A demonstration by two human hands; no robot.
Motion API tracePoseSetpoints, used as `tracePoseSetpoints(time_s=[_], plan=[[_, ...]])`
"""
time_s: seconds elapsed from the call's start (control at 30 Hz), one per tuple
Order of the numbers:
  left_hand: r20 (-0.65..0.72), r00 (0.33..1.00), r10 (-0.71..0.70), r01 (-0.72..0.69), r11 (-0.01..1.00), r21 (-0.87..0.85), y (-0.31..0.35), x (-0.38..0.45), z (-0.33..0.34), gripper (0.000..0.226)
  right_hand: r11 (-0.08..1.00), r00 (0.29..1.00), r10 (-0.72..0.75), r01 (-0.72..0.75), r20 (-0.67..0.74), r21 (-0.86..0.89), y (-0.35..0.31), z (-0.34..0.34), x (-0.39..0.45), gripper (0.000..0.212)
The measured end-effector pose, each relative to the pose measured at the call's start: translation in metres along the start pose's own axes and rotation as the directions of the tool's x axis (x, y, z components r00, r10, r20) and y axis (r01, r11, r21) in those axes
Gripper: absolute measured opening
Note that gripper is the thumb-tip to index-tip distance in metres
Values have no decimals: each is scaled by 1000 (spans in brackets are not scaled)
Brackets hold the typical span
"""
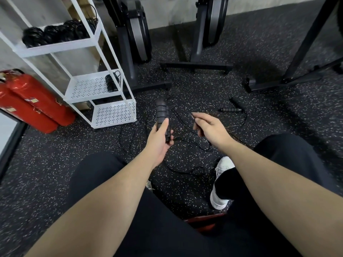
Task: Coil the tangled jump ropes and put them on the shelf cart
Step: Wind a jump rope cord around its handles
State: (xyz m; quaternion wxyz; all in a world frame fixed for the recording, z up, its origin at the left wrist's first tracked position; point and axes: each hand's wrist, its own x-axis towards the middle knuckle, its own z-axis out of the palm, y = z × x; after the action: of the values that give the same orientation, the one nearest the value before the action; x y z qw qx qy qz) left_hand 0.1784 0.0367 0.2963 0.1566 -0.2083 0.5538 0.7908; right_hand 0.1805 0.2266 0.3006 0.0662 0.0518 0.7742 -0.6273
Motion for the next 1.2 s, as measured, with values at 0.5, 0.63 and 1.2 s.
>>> tracePoseSetpoints(time_s=[0.5, 0.63, 1.2], plan=[[-21, 1000, 17, -19, 992, -123, -3, 7, -2, 43, 989, 925, 20, 37, 379, -143, -4, 28, -14, 45], [-27, 999, 31, -33, 997, -63, -4, 8, -2, 29, 963, 893, 33, 91, 450, -253, -3, 33, -17, 46], [68, 976, -208, 203, 977, 72, 25, 9, -19, 18, 985, 810, 169, -119, 562, -125, -15, -11, -9, 25]])
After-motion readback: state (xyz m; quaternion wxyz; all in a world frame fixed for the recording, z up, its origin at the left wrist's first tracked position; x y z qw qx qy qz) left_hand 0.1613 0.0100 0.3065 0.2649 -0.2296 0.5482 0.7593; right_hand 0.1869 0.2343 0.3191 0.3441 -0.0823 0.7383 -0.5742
